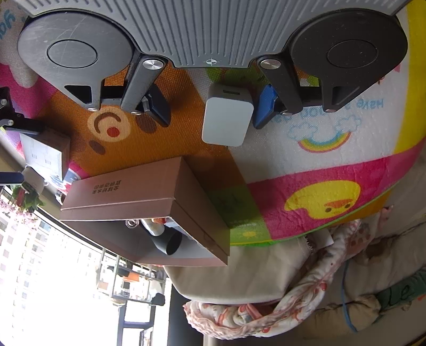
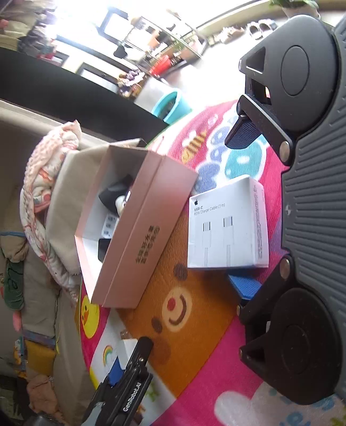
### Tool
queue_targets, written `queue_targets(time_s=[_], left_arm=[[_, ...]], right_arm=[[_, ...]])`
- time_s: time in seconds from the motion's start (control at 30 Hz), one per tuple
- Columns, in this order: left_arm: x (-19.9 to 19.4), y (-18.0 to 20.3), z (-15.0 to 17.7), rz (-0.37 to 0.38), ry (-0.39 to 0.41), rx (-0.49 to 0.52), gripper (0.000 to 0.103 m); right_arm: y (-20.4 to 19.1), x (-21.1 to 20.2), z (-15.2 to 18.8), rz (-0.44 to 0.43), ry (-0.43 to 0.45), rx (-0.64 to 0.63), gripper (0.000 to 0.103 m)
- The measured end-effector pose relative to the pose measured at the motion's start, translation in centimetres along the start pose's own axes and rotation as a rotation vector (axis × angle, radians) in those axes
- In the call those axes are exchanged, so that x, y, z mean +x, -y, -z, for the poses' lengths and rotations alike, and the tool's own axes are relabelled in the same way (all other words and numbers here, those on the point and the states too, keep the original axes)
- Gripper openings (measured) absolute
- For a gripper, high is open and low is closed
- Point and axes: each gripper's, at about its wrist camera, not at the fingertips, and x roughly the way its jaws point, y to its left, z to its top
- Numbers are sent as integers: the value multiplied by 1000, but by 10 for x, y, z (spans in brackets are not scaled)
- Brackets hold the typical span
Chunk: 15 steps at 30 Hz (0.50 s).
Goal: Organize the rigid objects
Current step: 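Grasp the white charger cube with the left tool while the right tool holds the cable box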
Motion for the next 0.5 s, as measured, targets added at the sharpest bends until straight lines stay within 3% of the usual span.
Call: queue_targets(time_s=[0.13,0.2,0.37,0.43,0.5], left_arm=[[-1,1,1,-4,5,1,73],[-2,1,1,-4,6,1,72],[-2,1,2,-7,9,-2,71],[-3,3,2,-15,11,-2,71],[-4,4,3,-24,14,4,70]], right_arm=[[13,-11,0,-64,8,79,97],[13,-12,3,-71,0,57,97],[13,-9,12,99,-31,-82,97],[21,-9,11,166,-36,-65,97],[34,-11,7,127,-36,34,97]])
